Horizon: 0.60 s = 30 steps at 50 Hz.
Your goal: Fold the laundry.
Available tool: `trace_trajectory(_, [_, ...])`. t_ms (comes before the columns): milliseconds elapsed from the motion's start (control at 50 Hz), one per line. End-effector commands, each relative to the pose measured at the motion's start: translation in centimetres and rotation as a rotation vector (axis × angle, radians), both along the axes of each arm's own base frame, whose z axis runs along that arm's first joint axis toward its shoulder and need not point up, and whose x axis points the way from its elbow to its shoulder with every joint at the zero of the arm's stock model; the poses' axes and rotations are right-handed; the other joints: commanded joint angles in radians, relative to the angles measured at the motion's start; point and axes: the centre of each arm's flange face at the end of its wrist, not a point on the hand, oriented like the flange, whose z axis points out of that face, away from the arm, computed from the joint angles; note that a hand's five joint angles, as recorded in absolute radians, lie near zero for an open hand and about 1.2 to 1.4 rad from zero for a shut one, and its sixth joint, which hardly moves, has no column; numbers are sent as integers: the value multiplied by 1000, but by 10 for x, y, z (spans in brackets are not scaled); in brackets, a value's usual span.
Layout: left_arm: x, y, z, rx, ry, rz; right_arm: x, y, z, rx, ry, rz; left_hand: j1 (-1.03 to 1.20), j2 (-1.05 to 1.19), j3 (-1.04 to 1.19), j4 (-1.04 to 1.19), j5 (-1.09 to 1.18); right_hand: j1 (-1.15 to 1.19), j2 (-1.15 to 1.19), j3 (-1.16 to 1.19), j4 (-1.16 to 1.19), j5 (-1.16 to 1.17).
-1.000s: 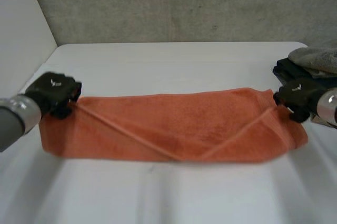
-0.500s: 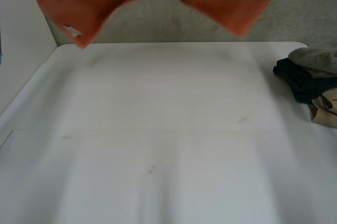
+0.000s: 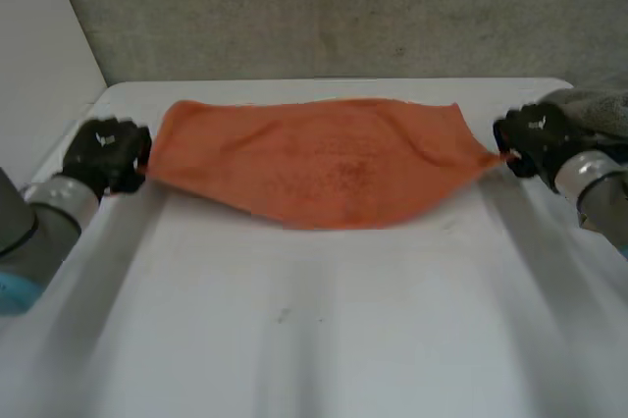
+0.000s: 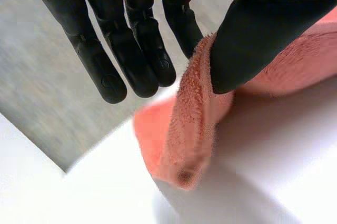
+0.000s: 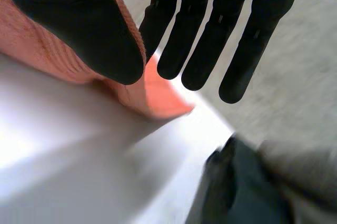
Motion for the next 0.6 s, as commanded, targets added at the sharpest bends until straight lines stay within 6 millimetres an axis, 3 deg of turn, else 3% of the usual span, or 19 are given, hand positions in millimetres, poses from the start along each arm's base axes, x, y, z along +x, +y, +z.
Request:
trace_trajectory(20, [15, 67, -2, 255, -160, -21, -32, 49, 10, 237, 235, 17, 230, 194, 201, 192, 231, 283, 214, 203, 195, 209])
trace_trajectory(60, [18, 86, 3, 328, -211, -42, -42, 61, 17, 290, 282, 15, 230, 194, 201, 192, 231, 283, 214, 203, 195, 209])
trace_trajectory(80, [21, 106, 6, 407, -266, -76, -51, 73, 22, 356, 322, 15, 230, 194, 201, 192, 231, 283, 214, 203, 195, 209])
trace_trajectory(160, [28, 142, 20, 538, -380, -191, -68, 99, 31, 514, 412, 51, 230, 194, 201, 192, 231, 283, 214, 203, 195, 209])
trace_trajectory(220, [31, 149, 29, 558, -418, -252, -73, 104, 33, 544, 448, 76, 230, 194, 201, 192, 231, 283, 214, 203, 195, 209])
trace_trajectory(280, [28, 143, 35, 511, -446, -300, -70, 98, 32, 519, 453, 82, 230, 194, 201, 192, 231, 283, 214, 203, 195, 209])
trace_trajectory(360, [18, 121, 37, 461, -441, -294, -53, 83, 22, 483, 391, 67, 230, 194, 201, 192, 231, 283, 214, 203, 195, 209])
trace_trajectory(600, [-16, 15, 30, 256, -316, -89, -20, 9, 1, 195, 198, -103, 230, 194, 201, 192, 231, 283, 214, 203, 195, 209])
